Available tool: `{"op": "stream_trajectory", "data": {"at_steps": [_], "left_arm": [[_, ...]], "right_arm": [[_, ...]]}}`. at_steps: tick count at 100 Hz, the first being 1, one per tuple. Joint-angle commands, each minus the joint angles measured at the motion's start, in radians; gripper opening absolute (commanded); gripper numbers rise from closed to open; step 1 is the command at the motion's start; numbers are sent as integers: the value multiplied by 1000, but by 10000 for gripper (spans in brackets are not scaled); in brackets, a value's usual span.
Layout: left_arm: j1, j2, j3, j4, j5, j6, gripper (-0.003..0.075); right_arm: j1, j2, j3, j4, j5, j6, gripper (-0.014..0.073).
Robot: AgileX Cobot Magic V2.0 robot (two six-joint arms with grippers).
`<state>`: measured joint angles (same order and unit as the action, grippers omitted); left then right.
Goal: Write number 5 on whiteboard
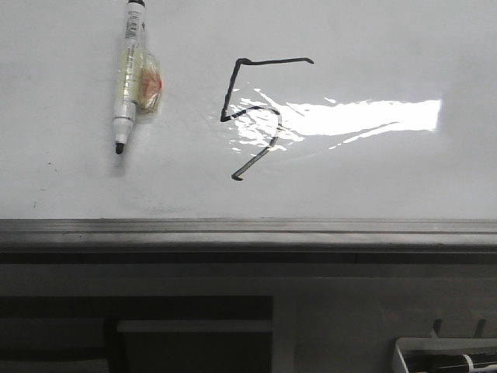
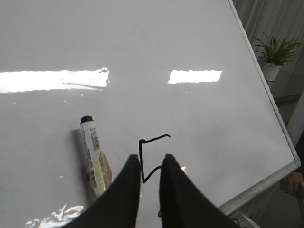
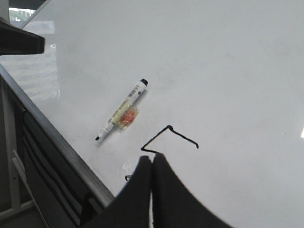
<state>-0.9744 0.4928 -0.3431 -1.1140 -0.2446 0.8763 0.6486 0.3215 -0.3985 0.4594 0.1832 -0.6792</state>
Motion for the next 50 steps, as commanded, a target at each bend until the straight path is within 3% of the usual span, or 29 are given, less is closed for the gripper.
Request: {"op": "stream_trajectory", "data": {"at_steps": [1, 50], "left_arm": [[-8, -61, 19, -14, -5, -5, -20], [-8, -116, 67, -22, 1, -5, -20]], "right_arm": [[-7, -67, 43, -1, -106, 0, -61], [-7, -151, 154, 2, -48, 0, -61]]}}
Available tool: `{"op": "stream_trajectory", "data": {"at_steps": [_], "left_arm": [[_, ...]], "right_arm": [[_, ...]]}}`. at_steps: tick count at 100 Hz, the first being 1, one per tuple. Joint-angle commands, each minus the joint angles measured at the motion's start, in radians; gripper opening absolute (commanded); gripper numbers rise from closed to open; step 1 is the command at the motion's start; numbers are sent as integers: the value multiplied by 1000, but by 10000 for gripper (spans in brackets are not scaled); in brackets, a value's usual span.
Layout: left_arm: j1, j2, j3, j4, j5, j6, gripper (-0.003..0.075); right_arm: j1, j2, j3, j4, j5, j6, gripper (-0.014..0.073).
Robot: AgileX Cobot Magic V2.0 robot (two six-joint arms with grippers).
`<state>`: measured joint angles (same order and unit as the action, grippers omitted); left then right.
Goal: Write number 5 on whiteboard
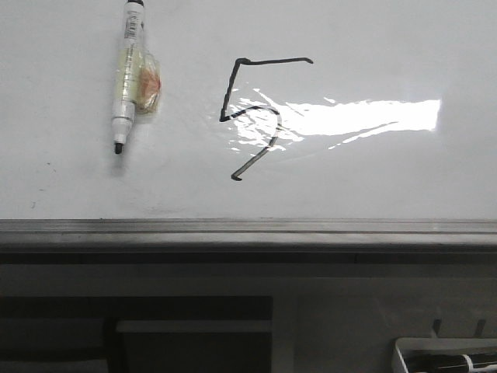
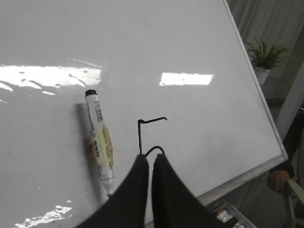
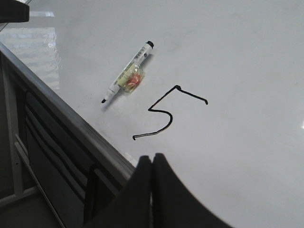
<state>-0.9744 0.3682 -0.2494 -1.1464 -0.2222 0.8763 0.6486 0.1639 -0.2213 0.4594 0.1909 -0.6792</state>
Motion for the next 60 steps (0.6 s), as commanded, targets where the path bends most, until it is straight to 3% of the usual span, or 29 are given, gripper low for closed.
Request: {"op": "stream_trajectory", "data": {"at_steps": [1, 25, 29, 34, 37, 38, 44, 60], "left_arm": [[-8, 8, -26, 10, -21, -5, -20], [0, 0, 3, 43, -30, -5, -20], [13, -4, 16, 152, -66, -3, -20], [41, -14, 41, 421, -78, -30, -20], [69, -25, 61, 603, -78, -100, -20], [75, -28, 65, 603, -78, -100, -20], [145, -51, 105, 850, -78, -341, -20], [384, -141, 228, 1074, -54, -750, -20]], "right_arm": [[-7, 6, -23, 2, -53, 0, -61], [-7, 6, -23, 2, -48, 0, -61], [-7, 6, -23, 2, -48, 0, -61], [-7, 6, -23, 2, -48, 0, -61], [-7, 6, -23, 2, -48, 0, -61], [-7, 6, -23, 2, -48, 0, -61], [-7, 6, -23, 2, -48, 0, -61], [-7, 6, -23, 2, -48, 0, -61]]}}
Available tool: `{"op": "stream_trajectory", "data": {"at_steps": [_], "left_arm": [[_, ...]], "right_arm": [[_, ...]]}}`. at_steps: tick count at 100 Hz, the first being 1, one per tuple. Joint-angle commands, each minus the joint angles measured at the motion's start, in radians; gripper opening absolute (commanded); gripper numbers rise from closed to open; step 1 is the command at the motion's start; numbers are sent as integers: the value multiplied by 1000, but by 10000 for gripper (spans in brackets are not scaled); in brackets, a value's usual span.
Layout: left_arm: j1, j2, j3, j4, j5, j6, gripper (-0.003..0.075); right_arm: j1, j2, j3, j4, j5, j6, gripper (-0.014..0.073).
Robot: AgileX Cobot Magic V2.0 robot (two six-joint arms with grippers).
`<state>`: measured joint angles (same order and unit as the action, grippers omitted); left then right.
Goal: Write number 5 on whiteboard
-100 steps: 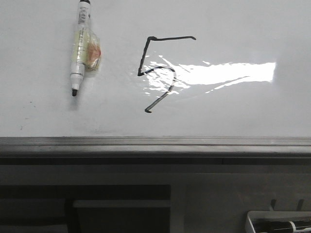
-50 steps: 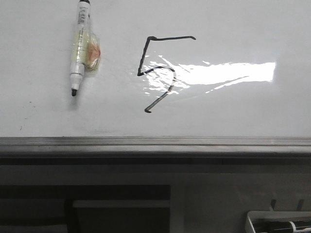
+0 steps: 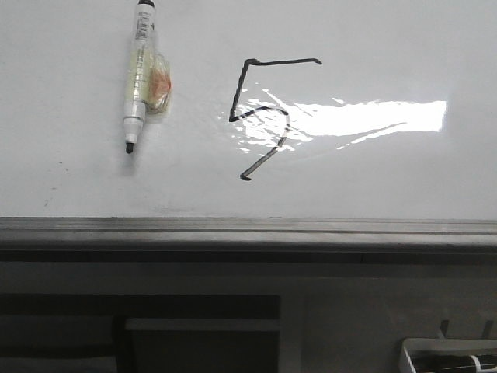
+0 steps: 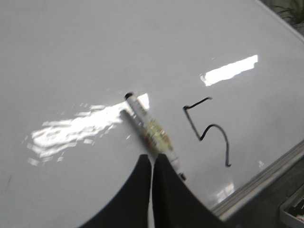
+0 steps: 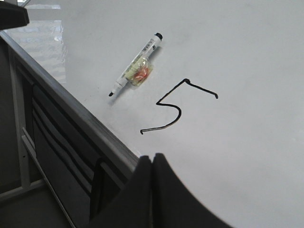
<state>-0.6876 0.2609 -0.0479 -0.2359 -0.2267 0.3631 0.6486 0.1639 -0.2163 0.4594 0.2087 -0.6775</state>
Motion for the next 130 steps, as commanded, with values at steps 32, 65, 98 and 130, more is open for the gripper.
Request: {"op": "stream_trajectory", "data": {"at_steps": [32, 65, 98, 130], "left_arm": [[380, -270, 69, 207, 468, -491, -20], [443, -293, 69, 168, 520, -500, -20], [443, -293, 69, 168, 520, -500, -20], [443, -293, 69, 168, 520, -500, -20]], "right_arm": [[-7, 6, -28, 2, -64, -2, -61], [-7, 6, -28, 2, -61, -2, -61], [-7, 6, -28, 2, -61, -2, -61], [-7, 6, -26, -1, -61, -2, -61]]}}
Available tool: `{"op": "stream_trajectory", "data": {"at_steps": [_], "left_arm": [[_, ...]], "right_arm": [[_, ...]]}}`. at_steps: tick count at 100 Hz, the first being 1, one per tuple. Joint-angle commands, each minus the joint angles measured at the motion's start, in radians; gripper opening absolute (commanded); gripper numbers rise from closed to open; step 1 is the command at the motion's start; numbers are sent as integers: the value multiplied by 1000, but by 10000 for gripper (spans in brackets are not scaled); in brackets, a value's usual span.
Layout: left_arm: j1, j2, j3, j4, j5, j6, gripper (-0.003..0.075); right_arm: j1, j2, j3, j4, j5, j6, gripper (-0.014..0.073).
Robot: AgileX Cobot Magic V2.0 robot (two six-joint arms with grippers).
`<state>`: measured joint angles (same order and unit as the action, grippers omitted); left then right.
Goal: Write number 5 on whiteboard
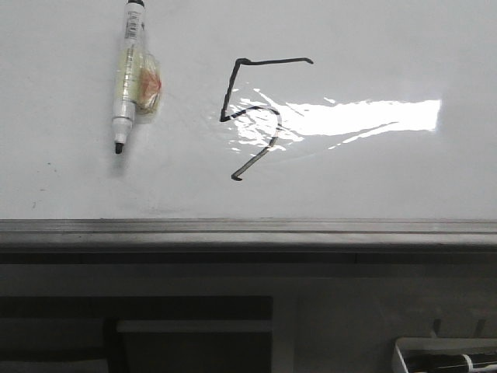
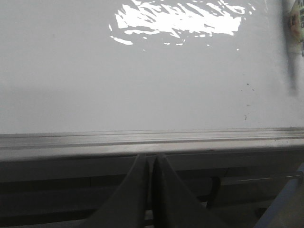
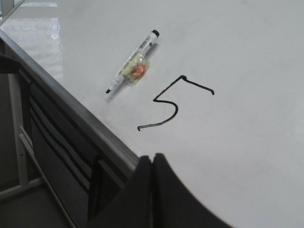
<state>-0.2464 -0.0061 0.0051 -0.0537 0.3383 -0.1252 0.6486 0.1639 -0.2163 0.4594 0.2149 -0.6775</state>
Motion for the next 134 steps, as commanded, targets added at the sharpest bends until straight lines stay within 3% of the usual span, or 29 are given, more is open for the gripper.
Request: {"op": "stream_trajectory", "data": {"at_steps": [1, 7, 10, 17, 22, 27, 32, 41, 47, 59, 134], "left_arm": [[2, -26, 17, -15, -45, -12, -20], [2, -26, 17, -15, -45, -12, -20], [2, -26, 17, -15, -45, -12, -20], [2, -26, 17, -15, -45, -12, -20], [2, -26, 17, -15, -45, -12, -20], [2, -26, 17, -15, -45, -12, -20], [2, -26, 17, -15, -45, -12, -20], [2, -26, 17, -15, -45, -12, -20], [2, -26, 17, -15, -45, -12, -20], [2, -26, 17, -15, -45, -12, -20], [2, -26, 17, -16, -43, -12, -20]], "right_arm": [[-7, 6, -24, -3, -67, -2, -61], [-18, 6, -6, -119, -92, 14, -61], [-33, 6, 13, -195, -136, 85, -61], [-92, 6, 56, -437, -171, 421, -61], [-158, 4, 94, -624, -168, 744, -61], [-236, 2, 136, -749, -166, 938, -61], [-318, -6, 183, -772, -166, 1013, -61], [-455, -48, 259, -772, -161, 1016, -61], [-520, -91, 249, -770, -7, 1016, -61], [-584, -200, 254, -765, 116, 1016, -61], [-586, -192, 254, -766, 113, 1016, -61]]}}
